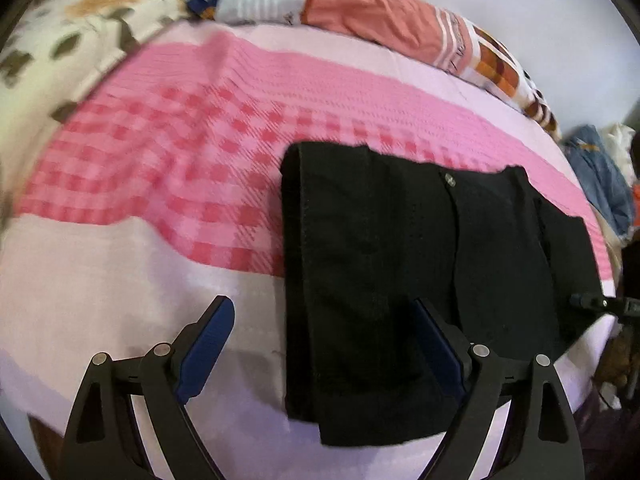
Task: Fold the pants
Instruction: 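Move the left gripper to the edge of the black jeans, then grasp the black jeans edge with the left gripper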
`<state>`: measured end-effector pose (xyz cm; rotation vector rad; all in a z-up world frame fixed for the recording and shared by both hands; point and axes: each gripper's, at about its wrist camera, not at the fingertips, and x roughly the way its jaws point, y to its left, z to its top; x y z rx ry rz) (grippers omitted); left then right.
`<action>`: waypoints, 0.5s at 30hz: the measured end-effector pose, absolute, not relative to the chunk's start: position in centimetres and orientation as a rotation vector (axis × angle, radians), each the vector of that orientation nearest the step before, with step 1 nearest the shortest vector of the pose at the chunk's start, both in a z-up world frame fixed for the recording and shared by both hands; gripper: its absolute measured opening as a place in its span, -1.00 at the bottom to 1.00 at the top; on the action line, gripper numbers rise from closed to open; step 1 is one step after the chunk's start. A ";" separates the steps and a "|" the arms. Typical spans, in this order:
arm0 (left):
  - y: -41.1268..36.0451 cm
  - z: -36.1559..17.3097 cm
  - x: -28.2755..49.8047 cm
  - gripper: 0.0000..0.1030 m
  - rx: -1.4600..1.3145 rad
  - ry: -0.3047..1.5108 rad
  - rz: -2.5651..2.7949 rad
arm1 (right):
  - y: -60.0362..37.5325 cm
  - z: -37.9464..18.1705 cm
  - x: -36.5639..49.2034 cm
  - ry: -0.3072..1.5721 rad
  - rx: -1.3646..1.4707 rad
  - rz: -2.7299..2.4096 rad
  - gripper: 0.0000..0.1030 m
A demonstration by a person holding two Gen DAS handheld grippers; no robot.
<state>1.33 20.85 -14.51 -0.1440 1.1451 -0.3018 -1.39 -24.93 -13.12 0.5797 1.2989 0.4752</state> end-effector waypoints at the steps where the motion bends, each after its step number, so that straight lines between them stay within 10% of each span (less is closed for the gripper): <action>1: 21.0 -14.9 1.7 0.72 -0.177 1.155 -0.337 | -24.8 -13.1 -1.3 1.301 0.580 0.472 -0.22; 15: 16.7 -14.9 3.5 0.73 0.128 1.168 -0.637 | -25.1 -13.6 -1.1 1.308 0.711 0.439 -0.02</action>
